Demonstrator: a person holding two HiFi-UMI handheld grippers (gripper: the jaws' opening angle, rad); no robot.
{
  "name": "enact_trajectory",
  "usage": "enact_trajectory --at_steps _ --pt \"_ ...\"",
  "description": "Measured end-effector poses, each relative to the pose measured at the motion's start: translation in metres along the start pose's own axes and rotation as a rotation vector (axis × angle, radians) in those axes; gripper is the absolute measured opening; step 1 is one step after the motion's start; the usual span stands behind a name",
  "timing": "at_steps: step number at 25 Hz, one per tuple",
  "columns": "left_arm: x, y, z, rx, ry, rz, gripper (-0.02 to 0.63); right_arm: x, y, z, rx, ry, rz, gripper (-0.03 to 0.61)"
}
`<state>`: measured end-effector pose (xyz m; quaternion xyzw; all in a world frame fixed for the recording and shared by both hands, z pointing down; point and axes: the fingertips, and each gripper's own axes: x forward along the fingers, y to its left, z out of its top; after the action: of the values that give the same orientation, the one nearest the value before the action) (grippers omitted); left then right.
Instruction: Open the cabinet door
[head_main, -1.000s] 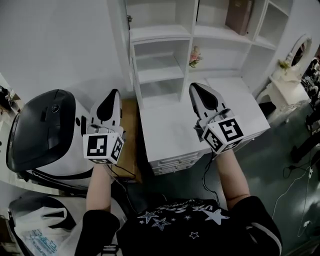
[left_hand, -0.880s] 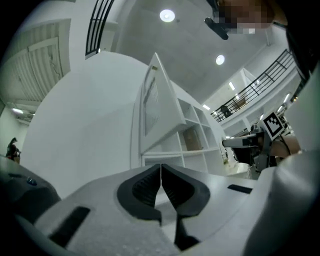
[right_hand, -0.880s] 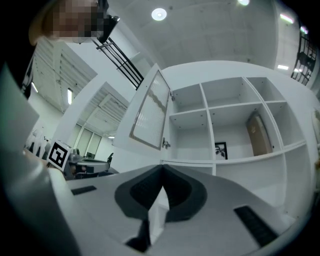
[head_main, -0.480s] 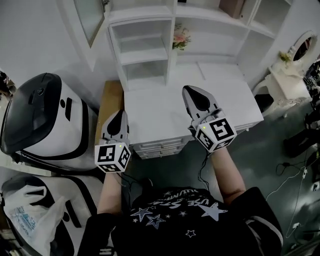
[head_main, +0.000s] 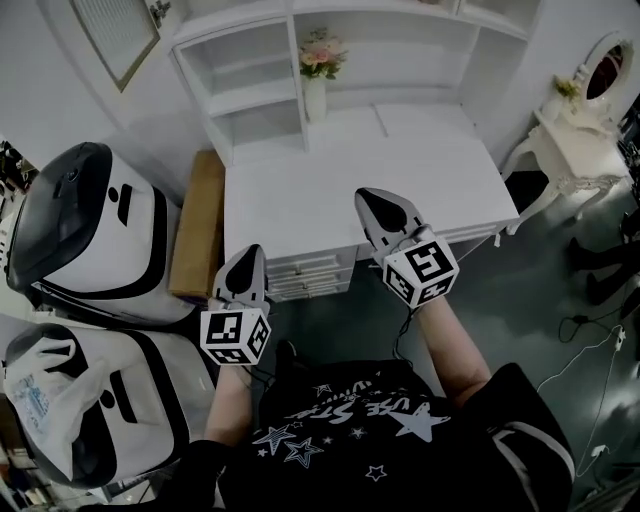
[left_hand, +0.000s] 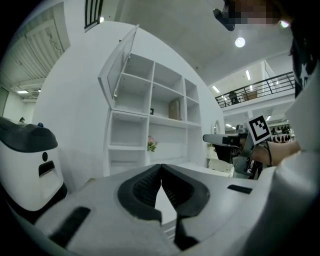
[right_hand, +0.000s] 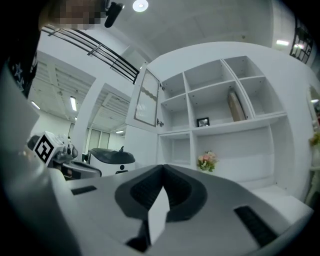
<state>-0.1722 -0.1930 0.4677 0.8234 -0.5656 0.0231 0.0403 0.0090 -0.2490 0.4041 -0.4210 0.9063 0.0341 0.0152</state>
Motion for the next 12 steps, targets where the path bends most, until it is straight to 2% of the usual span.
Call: enact_trajectory --at_steps 6,12 --pt "-0.024 -0.061 -0.025 -0.034 0.026 0.029 0.009 -0.064 -0.007 -0.033 0.044 0.032 0.028 0.005" --pt "-0.040 -0.120 -0.036 -0.012 0.059 0.017 0.009 -0.123 -0.026 -0.045 0.093 0.040 0.012 0.005"
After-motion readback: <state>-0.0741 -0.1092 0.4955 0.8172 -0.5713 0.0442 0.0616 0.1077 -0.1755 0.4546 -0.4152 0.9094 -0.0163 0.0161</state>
